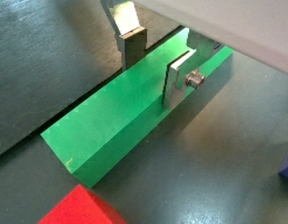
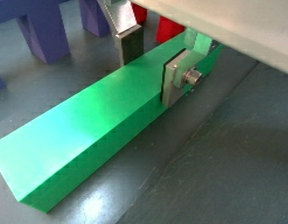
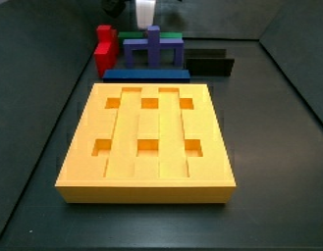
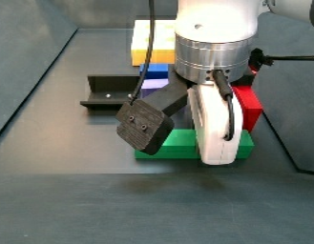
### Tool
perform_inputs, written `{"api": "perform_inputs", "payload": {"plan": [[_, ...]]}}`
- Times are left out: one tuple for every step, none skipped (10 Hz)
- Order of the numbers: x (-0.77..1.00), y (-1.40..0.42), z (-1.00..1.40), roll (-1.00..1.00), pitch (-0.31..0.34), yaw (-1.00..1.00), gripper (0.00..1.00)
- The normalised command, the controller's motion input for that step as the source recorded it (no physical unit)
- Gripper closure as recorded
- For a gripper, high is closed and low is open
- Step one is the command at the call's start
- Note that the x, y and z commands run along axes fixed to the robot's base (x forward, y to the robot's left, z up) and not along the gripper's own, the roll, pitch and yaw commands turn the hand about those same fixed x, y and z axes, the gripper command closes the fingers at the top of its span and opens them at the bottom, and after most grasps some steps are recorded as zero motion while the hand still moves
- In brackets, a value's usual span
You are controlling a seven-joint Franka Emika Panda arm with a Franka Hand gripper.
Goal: Pick up the green object. Move up. Move to above the board. Insert the green object.
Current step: Pick up the green object.
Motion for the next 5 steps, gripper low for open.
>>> {"api": "perform_inputs", "payload": {"plan": [[0.00, 0.00, 0.00, 0.00, 0.000, 0.00, 1.00], [0.00, 0.00, 0.00, 0.00, 0.000, 0.00, 1.00], [0.00, 0.00, 0.00, 0.00, 0.000, 0.00, 1.00], [0.00, 0.00, 0.00, 0.00, 0.000, 0.00, 1.00], [0.00, 0.00, 0.00, 0.00, 0.000, 0.00, 1.00]]}}
